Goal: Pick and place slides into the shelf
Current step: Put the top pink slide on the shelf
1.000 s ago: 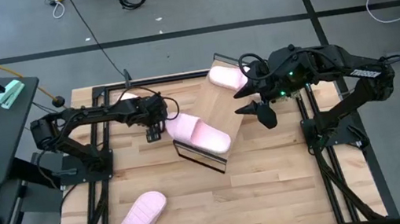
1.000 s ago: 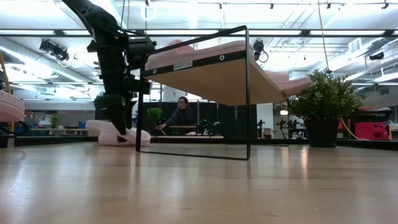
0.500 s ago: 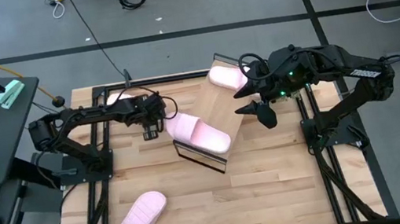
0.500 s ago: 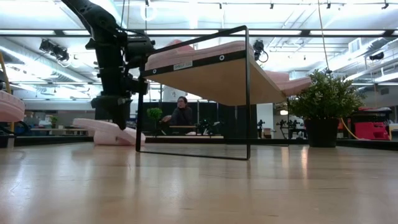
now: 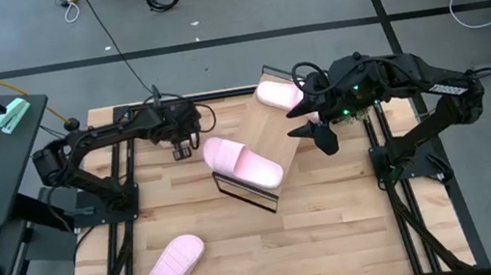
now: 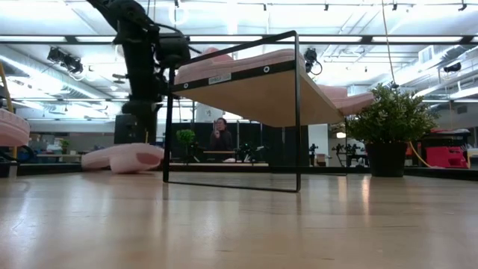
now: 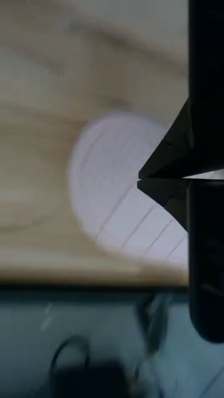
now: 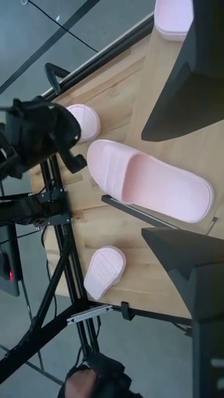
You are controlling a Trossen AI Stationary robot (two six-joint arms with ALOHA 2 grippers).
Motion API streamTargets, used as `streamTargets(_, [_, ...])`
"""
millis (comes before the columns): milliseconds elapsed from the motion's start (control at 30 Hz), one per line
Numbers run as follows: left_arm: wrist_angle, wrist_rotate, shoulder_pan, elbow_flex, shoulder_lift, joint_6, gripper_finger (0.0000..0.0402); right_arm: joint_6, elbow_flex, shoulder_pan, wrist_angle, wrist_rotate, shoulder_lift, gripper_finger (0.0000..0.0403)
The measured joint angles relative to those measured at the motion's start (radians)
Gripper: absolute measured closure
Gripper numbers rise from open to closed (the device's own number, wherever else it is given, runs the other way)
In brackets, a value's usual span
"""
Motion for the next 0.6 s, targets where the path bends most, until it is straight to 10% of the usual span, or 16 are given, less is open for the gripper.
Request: streamTargets(600, [-0.283, 0.384, 0.085, 0.062, -0.119, -0.048, 0.0158, -0.029, 0.000, 0.000, -0.012, -0.001, 0.000, 0.0159])
